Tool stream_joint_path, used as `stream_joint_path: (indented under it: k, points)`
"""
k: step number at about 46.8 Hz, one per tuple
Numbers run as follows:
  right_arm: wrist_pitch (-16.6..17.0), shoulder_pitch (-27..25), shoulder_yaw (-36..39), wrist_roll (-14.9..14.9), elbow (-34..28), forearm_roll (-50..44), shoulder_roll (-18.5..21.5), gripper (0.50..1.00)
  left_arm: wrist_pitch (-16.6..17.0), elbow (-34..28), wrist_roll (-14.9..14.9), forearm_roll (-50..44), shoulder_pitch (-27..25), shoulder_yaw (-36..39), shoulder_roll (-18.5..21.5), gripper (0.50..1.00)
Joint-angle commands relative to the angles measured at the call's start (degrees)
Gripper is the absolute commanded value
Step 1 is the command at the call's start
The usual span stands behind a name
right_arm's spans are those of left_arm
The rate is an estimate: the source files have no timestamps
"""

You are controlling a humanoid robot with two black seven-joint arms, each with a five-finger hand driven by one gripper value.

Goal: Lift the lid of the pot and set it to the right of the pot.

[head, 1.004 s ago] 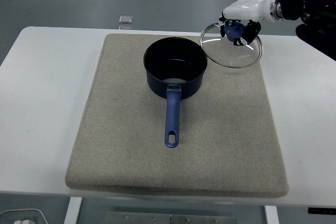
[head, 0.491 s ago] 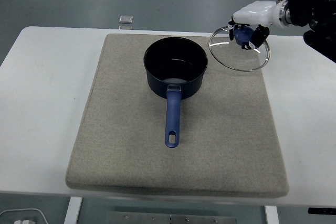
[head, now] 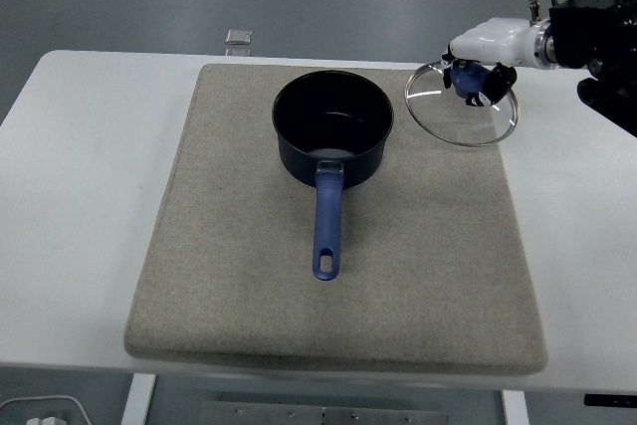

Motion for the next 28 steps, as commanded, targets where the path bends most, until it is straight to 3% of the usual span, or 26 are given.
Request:
stream_joint_path:
  k: [1,14,23,28]
  points:
    - [-1.02,-0.93,-0.85,0.10,-0.72,0.00,0.23,0.627,0.00,0.02,-0.01,0.00,-0.01,0.00,0.00,1.000]
    - [-1.02,-1.99,-0.94,0.10,-0.81,0.18,0.67,0.643,0.00,0.02,-0.01,0.00,-0.01,0.00,0.00,1.000]
    - [-0.76,-2.78,-0.85,-0.07,-0.81,0.44,0.93,0.709,0.00,-0.07,-0.01,0.00,-0.01,0.00,0.00,1.000]
    - [-0.84,-3.65,-1.02,-0.07,-0.81,0.35,1.72,0.711,0.00,0.02,-0.01,0.00,-0.01,0.00,0.00,1.000]
